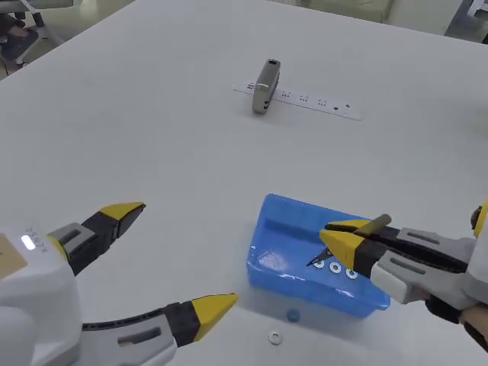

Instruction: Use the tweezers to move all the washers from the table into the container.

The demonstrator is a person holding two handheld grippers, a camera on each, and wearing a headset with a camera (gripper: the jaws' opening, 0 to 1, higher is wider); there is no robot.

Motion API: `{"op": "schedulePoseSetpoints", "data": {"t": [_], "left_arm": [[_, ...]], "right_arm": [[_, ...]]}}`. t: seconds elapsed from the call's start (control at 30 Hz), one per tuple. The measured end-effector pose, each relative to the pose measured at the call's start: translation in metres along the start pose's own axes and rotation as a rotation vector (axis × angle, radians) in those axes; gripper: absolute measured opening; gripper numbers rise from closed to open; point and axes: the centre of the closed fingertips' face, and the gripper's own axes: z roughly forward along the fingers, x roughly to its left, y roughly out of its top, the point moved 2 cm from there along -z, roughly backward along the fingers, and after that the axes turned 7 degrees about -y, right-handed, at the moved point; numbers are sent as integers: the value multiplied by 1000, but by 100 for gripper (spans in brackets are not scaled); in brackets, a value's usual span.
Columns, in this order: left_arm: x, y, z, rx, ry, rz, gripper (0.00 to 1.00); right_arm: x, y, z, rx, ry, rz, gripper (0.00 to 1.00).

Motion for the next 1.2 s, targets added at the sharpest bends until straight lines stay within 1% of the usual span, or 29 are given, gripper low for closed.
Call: {"op": "schedulePoseSetpoints", "data": {"t": [0.13,0.17,0.3,0.33,0.47,0.63,0.73,0.87,0.93,1.0,1.1,1.2], "left_arm": [[0,-1,0,3,0,2,83],[1,-1,0,3,0,2,82],[1,-1,0,6,-1,4,82],[1,-1,0,6,0,6,82],[2,-2,0,7,2,6,82],[2,-2,0,9,2,6,82],[3,-3,0,12,5,8,82],[3,-3,0,10,5,6,82],[3,-3,0,11,5,8,82],[3,-4,0,15,5,10,82],[3,-4,0,18,5,11,81],[2,-4,0,17,4,13,81]], "right_arm": [[17,-6,-3,32,48,-52,3],[21,-10,-3,50,67,-62,3],[31,-21,0,99,104,-111,3],[32,-26,2,119,106,-129,3],[34,-33,10,150,121,-163,3],[33,-44,17,190,131,-178,3],[32,-49,20,209,126,-186,3],[35,-55,22,225,133,-221,3],[33,-61,24,236,133,-245,3],[32,-64,24,250,132,-260,3],[30,-63,25,239,129,-248,3],[31,-61,24,241,123,-242,3]]}}
